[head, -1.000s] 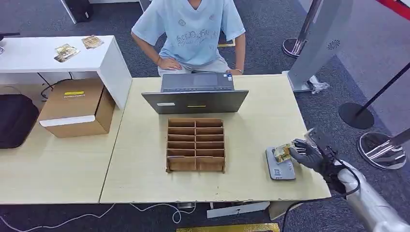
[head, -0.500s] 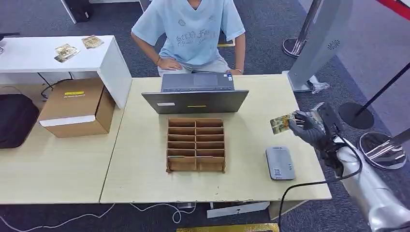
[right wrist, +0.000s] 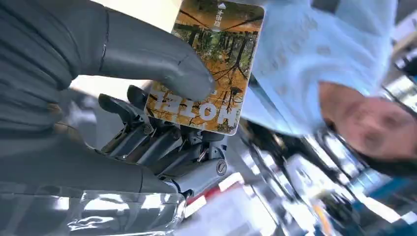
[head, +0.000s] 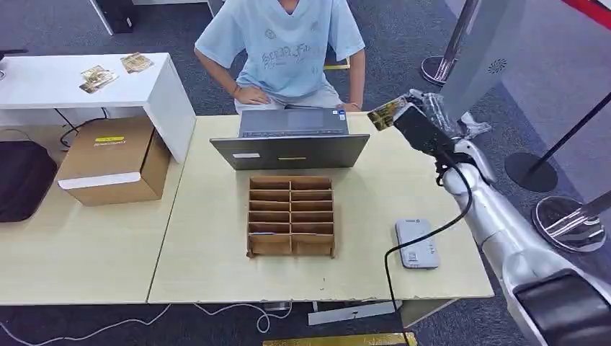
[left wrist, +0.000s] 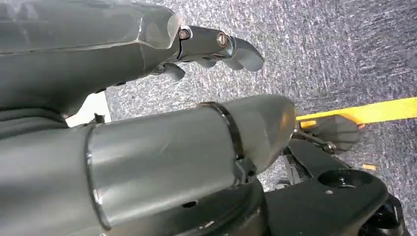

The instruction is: Pass the card to the sensor for recognition and then transmit it.

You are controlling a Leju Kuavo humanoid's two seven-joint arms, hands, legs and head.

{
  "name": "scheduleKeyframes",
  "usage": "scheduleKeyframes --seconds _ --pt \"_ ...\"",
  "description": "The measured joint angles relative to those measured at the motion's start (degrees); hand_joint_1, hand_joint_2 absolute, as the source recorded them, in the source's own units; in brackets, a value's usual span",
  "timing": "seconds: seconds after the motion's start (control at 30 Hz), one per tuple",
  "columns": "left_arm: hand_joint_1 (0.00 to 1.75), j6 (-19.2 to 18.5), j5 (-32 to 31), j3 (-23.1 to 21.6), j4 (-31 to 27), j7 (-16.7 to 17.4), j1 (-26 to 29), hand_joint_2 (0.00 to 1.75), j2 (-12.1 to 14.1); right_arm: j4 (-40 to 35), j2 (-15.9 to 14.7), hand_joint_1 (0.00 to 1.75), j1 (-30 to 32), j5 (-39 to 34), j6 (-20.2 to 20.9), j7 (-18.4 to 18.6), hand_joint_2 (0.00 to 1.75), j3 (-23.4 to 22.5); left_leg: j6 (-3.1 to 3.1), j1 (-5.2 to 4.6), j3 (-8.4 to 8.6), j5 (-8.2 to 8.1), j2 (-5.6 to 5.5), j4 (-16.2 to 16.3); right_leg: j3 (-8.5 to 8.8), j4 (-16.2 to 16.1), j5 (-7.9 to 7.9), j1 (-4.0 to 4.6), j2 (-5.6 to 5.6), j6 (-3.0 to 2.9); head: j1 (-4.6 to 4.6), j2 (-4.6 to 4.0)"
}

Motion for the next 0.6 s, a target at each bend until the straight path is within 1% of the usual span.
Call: scheduleKeyframes --seconds 0.07,0.23,0.4,0.6 --pt "0.0 0.0 -0.2 0.0 0.0 0.0 -0.4 0.0 -0.1 0.0 2.2 1.75 -1.3 3.9 -3.9 0.5 1.75 0.9 -0.01 0.0 0.0 0.0 -0.01 0.0 0.0 0.0 0.0 0.0 -0.01 0.0 0.02 0.0" --pt "0.0 -0.1 -1.0 0.0 0.0 0.6 -0.9 0.0 -0.2 1.1 7.1 1.75 -4.4 13.0 -9.7 3.3 1.75 2.6 -0.04 0.0 -0.01 0.03 -0.01 0.0 -0.02 0.0 0.0 0.0 -0.01 0.0 0.02 0.0" --pt "0.0 -0.2 -0.8 0.0 0.0 1.2 -1.6 0.0 -0.3 4.5 11.6 1.75 -7.9 21.7 -12.8 6.4 1.75 4.0 -0.06 0.0 -0.02 0.04 -0.01 0.0 -0.02 0.0 0.0 0.0 -0.01 -0.01 0.02 0.0" --pt "0.0 -0.4 -0.6 0.0 0.0 1.8 -2.2 0.0 -0.3 8.3 16.6 1.75 -10.8 28.5 -14.3 9.0 1.75 6.1 -0.07 0.01 -0.01 0.04 -0.02 0.0 -0.03 0.0 0.01 0.0 -0.01 -0.01 0.0 0.0"
